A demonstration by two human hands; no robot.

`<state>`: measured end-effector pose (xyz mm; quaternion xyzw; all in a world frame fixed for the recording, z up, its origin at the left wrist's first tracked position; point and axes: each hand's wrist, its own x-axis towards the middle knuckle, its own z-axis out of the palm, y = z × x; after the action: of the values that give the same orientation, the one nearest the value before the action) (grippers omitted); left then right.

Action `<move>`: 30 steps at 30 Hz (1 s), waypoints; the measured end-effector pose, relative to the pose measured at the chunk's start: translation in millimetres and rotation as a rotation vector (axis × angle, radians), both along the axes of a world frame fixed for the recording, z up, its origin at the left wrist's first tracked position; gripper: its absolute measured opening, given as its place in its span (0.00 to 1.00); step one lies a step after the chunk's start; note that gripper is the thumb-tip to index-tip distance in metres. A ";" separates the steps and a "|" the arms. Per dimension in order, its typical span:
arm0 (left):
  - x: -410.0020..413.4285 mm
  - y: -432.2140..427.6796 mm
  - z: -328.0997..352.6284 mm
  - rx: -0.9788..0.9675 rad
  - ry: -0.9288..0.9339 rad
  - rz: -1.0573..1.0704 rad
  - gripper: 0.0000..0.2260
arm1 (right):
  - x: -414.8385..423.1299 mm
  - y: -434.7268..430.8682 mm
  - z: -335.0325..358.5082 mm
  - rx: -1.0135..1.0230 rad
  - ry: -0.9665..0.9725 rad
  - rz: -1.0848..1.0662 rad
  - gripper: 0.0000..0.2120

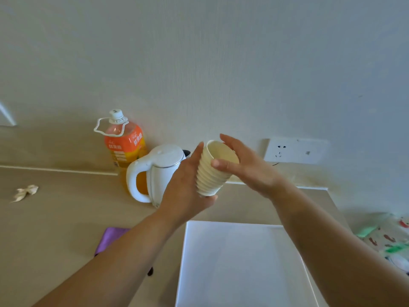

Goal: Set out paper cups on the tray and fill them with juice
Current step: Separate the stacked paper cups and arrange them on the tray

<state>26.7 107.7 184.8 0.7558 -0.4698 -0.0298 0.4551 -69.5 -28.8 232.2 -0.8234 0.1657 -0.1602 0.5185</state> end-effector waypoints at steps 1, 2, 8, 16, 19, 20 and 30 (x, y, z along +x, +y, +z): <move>-2.2 3.1 3.3 0.005 -0.031 0.017 0.45 | -0.9 2.5 1.2 -0.007 0.012 0.002 0.49; -5.1 8.6 6.9 0.016 -0.060 0.033 0.45 | -2.8 5.4 2.3 0.000 0.014 0.013 0.50; -13.2 35.2 15.5 0.058 -0.122 0.032 0.42 | -12.3 20.4 5.3 0.016 0.006 0.101 0.26; -15.4 46.7 3.5 0.238 -0.117 0.043 0.39 | -14.8 32.5 -17.8 -0.038 -0.026 -0.064 0.27; -8.7 55.8 -9.6 0.279 -0.078 0.078 0.37 | -17.9 26.6 -19.6 0.262 -0.130 -0.146 0.21; -4.6 62.0 -16.8 0.274 -0.037 0.099 0.38 | -20.2 21.2 -20.9 0.359 -0.156 -0.163 0.21; 17.1 107.0 -68.8 0.190 0.315 0.240 0.47 | -7.2 23.8 -145.2 0.109 0.264 -0.203 0.37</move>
<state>43.7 214.7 116.0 0.8317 -0.2945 -0.1373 0.4502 -76.7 -5.0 87.0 -0.7870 0.3230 -0.0927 0.5174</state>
